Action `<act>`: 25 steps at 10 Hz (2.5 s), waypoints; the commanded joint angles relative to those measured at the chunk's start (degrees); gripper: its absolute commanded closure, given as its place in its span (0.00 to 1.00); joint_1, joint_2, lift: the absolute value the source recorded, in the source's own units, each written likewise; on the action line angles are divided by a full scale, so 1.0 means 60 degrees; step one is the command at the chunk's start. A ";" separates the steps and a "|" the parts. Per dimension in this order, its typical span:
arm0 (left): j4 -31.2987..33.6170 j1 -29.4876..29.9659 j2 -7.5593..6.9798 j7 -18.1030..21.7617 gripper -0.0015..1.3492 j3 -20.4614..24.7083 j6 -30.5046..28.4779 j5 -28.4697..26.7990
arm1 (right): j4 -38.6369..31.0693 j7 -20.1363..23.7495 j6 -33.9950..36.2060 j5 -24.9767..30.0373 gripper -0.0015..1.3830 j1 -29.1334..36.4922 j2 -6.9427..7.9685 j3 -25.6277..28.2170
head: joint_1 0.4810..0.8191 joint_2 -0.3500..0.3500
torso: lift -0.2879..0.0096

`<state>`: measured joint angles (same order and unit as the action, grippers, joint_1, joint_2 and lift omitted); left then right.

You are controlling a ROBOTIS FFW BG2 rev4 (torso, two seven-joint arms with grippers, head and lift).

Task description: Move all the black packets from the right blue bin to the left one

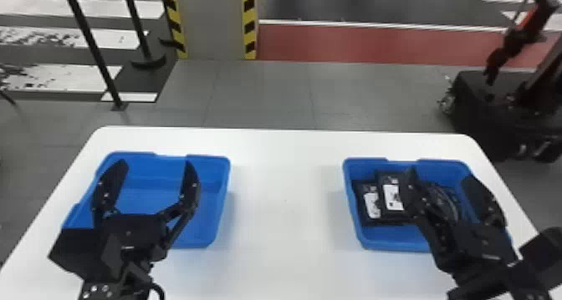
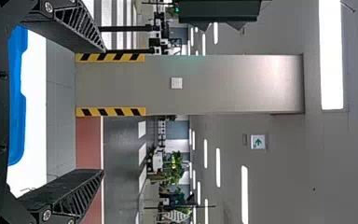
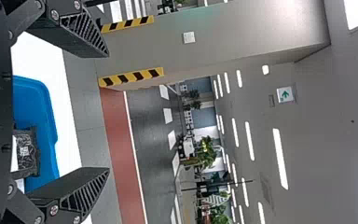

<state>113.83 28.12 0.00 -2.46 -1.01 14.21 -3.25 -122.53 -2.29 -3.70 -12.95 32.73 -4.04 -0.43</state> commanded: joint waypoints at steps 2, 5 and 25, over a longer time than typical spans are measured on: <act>0.0000 0.0000 0.0025 0.0000 0.08 -0.0022 0.0000 -0.0014 | -0.0003 0.0000 0.0007 -0.0010 0.12 0.0005 0.0000 -0.0001 | 0.63 0.47 | 0.60; 0.0000 0.0000 0.0025 0.0000 0.08 -0.0007 -0.0047 -0.0014 | -0.0027 0.0000 0.0007 -0.0054 0.12 0.0029 0.0000 0.0014 | 0.63 0.47 | 0.60; 0.0000 0.0117 0.0025 0.0000 0.08 0.0022 -0.0070 0.0030 | 0.4450 0.0967 0.5492 0.1030 0.24 -0.4307 -0.0278 0.0658 | 0.63 0.42 | 0.60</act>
<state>113.83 28.85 0.00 -2.46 -0.86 13.78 -3.05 -96.14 3.50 28.65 -6.88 7.32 -5.74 3.51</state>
